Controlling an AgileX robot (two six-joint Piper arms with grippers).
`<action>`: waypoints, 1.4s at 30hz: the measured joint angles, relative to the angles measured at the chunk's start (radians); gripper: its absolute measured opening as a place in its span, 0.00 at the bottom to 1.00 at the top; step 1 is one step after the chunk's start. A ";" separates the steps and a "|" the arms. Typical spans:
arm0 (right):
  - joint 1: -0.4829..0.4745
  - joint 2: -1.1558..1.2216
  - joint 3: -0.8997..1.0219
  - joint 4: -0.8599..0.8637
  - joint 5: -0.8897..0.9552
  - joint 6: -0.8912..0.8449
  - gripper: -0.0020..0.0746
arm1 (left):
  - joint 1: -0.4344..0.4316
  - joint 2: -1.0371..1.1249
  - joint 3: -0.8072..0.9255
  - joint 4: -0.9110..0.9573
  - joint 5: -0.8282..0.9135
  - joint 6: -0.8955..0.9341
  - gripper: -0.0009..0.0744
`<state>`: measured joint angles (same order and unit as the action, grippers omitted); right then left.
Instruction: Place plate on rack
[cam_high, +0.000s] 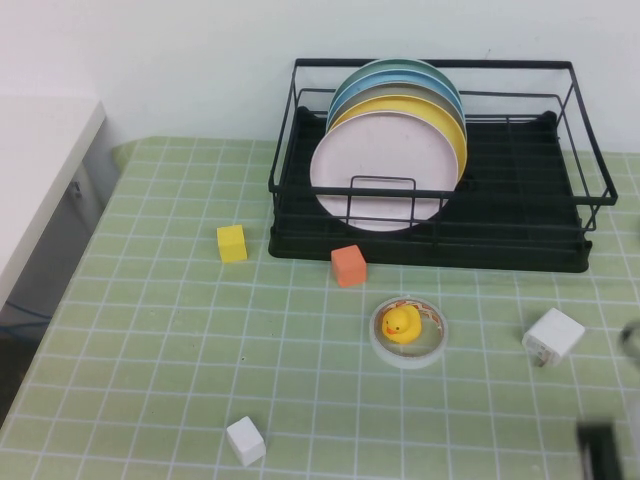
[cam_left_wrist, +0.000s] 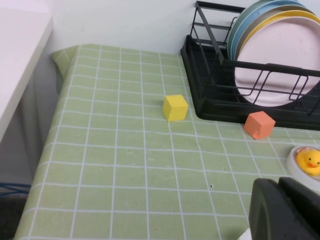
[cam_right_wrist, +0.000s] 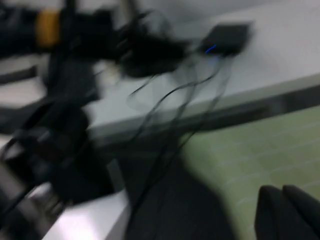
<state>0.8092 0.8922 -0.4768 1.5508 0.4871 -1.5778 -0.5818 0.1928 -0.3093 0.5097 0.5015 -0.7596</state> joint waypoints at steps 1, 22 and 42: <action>0.000 0.000 0.001 -0.087 0.040 0.066 0.02 | 0.000 0.000 0.000 0.000 0.000 0.000 0.01; 0.000 -0.264 -0.015 -1.661 0.359 1.492 0.02 | 0.000 0.000 0.000 0.004 -0.002 0.000 0.01; 0.000 -0.767 0.075 -1.806 0.298 1.672 0.02 | 0.000 0.000 0.001 0.025 -0.002 0.000 0.01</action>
<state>0.8092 0.1254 -0.4017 -0.2556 0.7855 0.0946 -0.5818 0.1928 -0.3087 0.5352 0.4994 -0.7596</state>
